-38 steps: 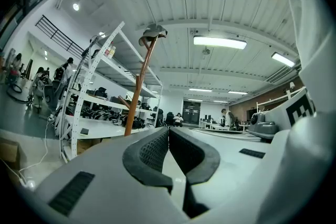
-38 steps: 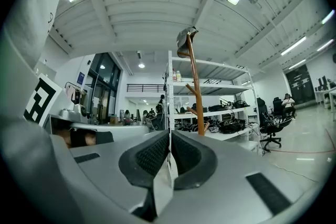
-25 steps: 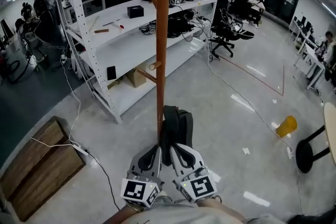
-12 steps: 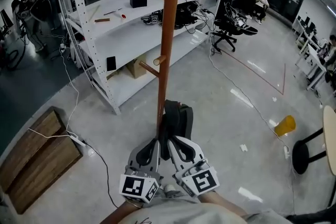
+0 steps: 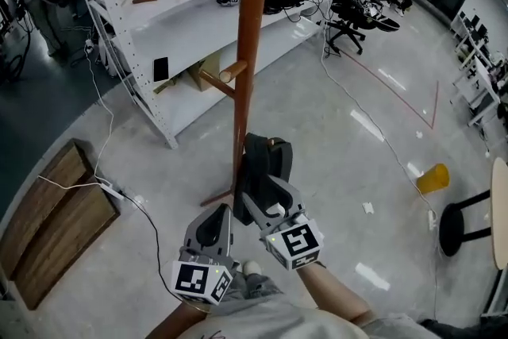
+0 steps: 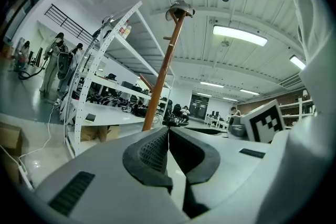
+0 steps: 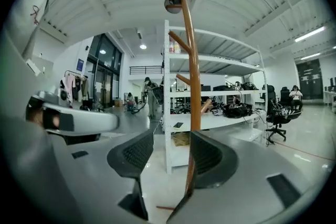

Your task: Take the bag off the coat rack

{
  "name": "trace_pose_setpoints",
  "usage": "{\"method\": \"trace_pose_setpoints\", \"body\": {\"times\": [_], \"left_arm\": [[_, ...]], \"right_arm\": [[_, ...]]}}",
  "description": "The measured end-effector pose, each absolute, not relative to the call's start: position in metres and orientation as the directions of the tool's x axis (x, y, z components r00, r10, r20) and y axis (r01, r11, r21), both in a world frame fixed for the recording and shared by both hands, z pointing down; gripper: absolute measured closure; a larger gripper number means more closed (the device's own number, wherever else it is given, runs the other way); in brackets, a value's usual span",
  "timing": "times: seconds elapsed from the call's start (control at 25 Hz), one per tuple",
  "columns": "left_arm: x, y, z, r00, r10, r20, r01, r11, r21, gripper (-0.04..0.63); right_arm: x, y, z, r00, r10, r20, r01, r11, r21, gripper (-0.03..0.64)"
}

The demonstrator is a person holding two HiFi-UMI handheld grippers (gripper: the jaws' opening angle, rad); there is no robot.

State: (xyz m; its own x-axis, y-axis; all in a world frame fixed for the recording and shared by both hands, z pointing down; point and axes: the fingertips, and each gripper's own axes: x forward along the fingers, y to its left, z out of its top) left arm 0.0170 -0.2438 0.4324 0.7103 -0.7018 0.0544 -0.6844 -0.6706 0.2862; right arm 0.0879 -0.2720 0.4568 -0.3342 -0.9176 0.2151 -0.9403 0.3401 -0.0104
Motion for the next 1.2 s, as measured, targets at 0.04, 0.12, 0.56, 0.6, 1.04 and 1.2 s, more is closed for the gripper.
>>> {"method": "trace_pose_setpoints", "body": {"times": [0.04,0.12,0.56,0.6,1.04,1.2], "left_arm": [[0.018,-0.245,0.439,0.709,-0.702,0.069,-0.688,-0.666,0.289,0.577],[0.018,-0.25,0.454,0.703,-0.703,0.108,-0.699,-0.654,0.288,0.577],[0.011,-0.275,0.473,0.672,-0.726,0.148,-0.729,-0.613,0.304,0.577],[0.011,-0.275,0.471,0.672,-0.727,0.145,-0.729,-0.613,0.304,0.577],[-0.005,-0.267,0.458,0.648,-0.75,0.134,-0.748,-0.593,0.298,0.577],[-0.015,-0.265,0.461,0.633,-0.761,0.142,-0.761,-0.578,0.295,0.577]], "right_arm": [[0.095,-0.281,0.469,-0.321,-0.917,0.237,-0.945,0.327,-0.012,0.408],[0.109,-0.301,0.493,-0.3,-0.912,0.28,-0.952,0.306,-0.024,0.4],[0.147,-0.367,0.551,-0.179,-0.938,0.297,-0.981,0.193,0.018,0.39],[0.147,-0.365,0.551,-0.171,-0.939,0.3,-0.983,0.184,0.014,0.39],[0.166,-0.384,0.571,-0.135,-0.926,0.351,-0.991,0.127,-0.045,0.38],[0.16,-0.387,0.574,-0.18,-0.921,0.346,-0.982,0.147,-0.119,0.38]]}}
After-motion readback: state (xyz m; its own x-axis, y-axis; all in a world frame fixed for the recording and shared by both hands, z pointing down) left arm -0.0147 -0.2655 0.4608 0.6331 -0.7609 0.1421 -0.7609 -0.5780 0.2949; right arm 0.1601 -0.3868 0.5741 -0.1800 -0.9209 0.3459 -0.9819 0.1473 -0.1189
